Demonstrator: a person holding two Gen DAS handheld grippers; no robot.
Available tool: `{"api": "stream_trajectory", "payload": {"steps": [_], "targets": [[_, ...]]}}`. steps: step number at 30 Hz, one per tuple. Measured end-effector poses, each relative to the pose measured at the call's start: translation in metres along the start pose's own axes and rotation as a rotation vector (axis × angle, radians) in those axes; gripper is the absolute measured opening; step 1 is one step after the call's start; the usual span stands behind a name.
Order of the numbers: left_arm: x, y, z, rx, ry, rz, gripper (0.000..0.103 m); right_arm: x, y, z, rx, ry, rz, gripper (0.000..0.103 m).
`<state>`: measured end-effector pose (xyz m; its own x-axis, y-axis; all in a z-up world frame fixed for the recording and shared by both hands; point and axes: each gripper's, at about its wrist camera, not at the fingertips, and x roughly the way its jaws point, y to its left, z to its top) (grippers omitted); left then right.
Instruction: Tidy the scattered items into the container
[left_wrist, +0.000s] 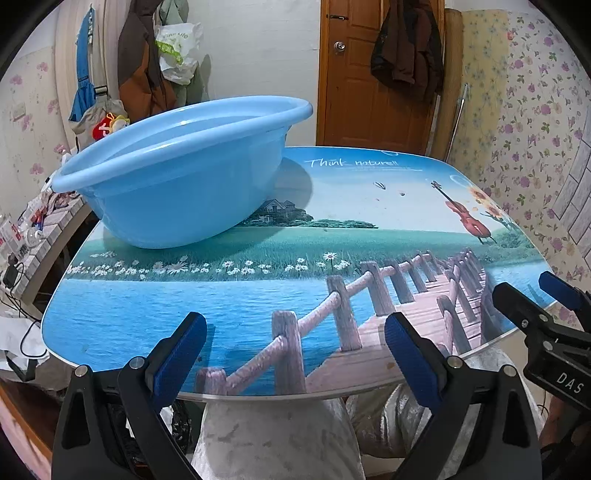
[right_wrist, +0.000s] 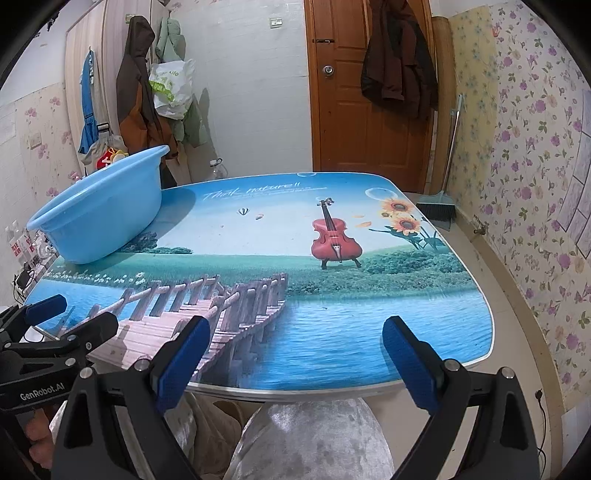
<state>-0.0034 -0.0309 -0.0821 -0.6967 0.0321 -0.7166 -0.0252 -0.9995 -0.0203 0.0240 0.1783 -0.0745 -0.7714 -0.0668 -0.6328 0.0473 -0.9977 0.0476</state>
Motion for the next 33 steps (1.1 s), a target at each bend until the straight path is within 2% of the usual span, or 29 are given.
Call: {"api": "stream_trajectory", "payload": {"steps": [4, 10, 12, 19, 23, 26, 33], "targets": [[-0.007, -0.001, 0.009, 0.018, 0.019, 0.006, 0.098, -0.007, 0.0, 0.007, -0.006, -0.017, -0.01, 0.096], [-0.025, -0.003, 0.028, 0.048, 0.04, -0.017, 0.099, -0.013, 0.003, 0.027, 0.002, 0.024, 0.021, 0.096], [-0.035, -0.004, 0.039, 0.066, 0.036, -0.017, 0.103, -0.016, 0.005, 0.038, 0.001, 0.04, 0.03, 0.096], [-0.065, -0.003, 0.085, 0.107, 0.025, 0.007, 0.103, -0.032, 0.019, 0.089, -0.032, 0.094, 0.01, 0.096], [-0.072, 0.002, 0.114, 0.097, 0.085, -0.04, 0.103, -0.047, 0.03, 0.12, -0.07, 0.095, -0.003, 0.096], [-0.077, 0.003, 0.128, 0.091, 0.093, -0.035, 0.103, -0.056, 0.038, 0.141, -0.094, 0.101, -0.013, 0.101], [-0.079, 0.005, 0.144, 0.07, 0.125, -0.043, 0.103, -0.061, 0.041, 0.171, -0.106, 0.124, -0.036, 0.101]]}}
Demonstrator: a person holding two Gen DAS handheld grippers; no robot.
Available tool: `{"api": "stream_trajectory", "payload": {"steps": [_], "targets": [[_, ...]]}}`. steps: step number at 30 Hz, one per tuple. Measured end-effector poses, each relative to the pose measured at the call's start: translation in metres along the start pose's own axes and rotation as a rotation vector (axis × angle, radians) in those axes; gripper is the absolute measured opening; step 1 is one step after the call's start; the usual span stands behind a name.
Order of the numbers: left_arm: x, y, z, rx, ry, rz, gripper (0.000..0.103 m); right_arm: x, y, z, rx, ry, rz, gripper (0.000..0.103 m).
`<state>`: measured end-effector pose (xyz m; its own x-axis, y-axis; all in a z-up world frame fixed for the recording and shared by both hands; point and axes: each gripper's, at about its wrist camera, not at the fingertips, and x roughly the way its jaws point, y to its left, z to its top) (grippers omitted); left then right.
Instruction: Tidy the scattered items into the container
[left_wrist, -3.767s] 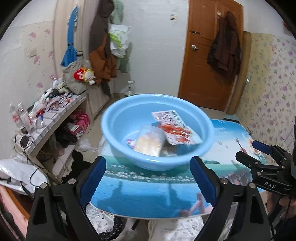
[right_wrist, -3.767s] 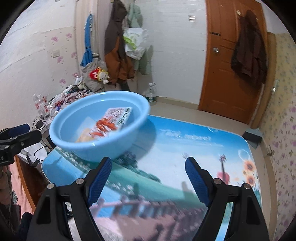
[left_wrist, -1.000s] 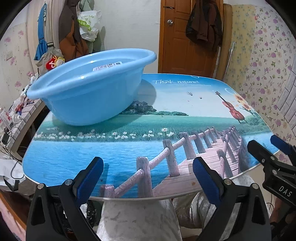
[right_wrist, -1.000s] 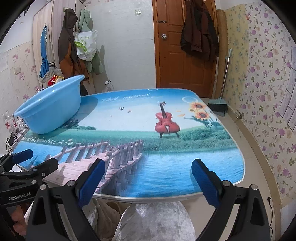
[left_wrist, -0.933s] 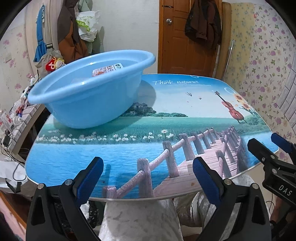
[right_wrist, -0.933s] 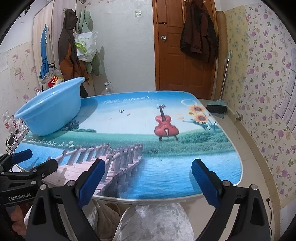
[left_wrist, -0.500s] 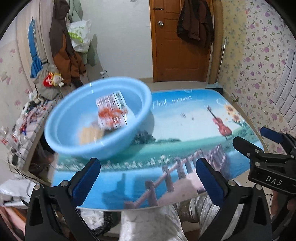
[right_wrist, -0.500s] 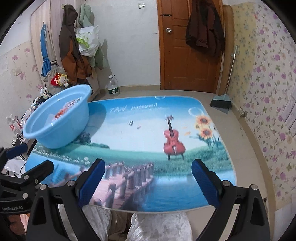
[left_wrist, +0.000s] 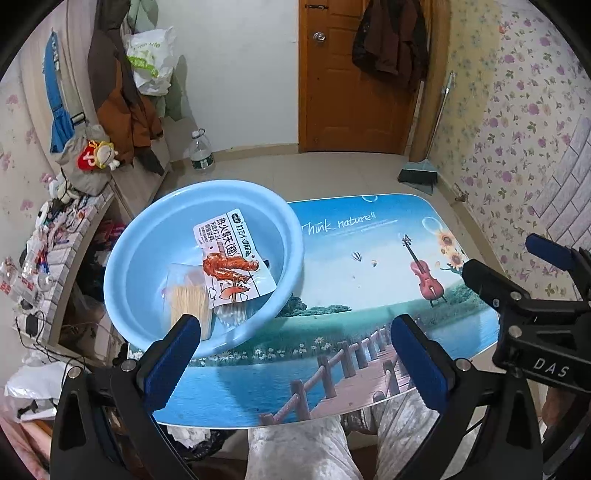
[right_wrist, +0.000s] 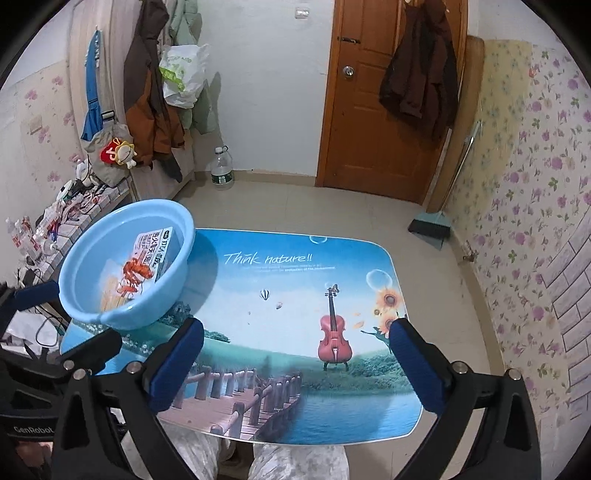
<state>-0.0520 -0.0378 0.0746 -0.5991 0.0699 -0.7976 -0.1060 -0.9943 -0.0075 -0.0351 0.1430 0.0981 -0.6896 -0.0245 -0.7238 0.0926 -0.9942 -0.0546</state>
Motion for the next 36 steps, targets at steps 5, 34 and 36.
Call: {"api": "stream_trajectory", "payload": {"steps": [5, 34, 36], "targets": [[-0.002, 0.002, 0.002, -0.01, -0.013, 0.011, 0.103, 0.0, -0.009, 0.005, 0.042, 0.007, -0.019, 0.103], [-0.009, 0.002, -0.001, -0.028, -0.046, 0.013, 0.103, 0.003, -0.018, -0.004, 0.07, 0.021, -0.018, 0.103], [-0.009, 0.003, 0.0, -0.034, -0.041, 0.009, 0.103, 0.004, -0.019, -0.004, 0.072, 0.022, -0.019, 0.103]]}}
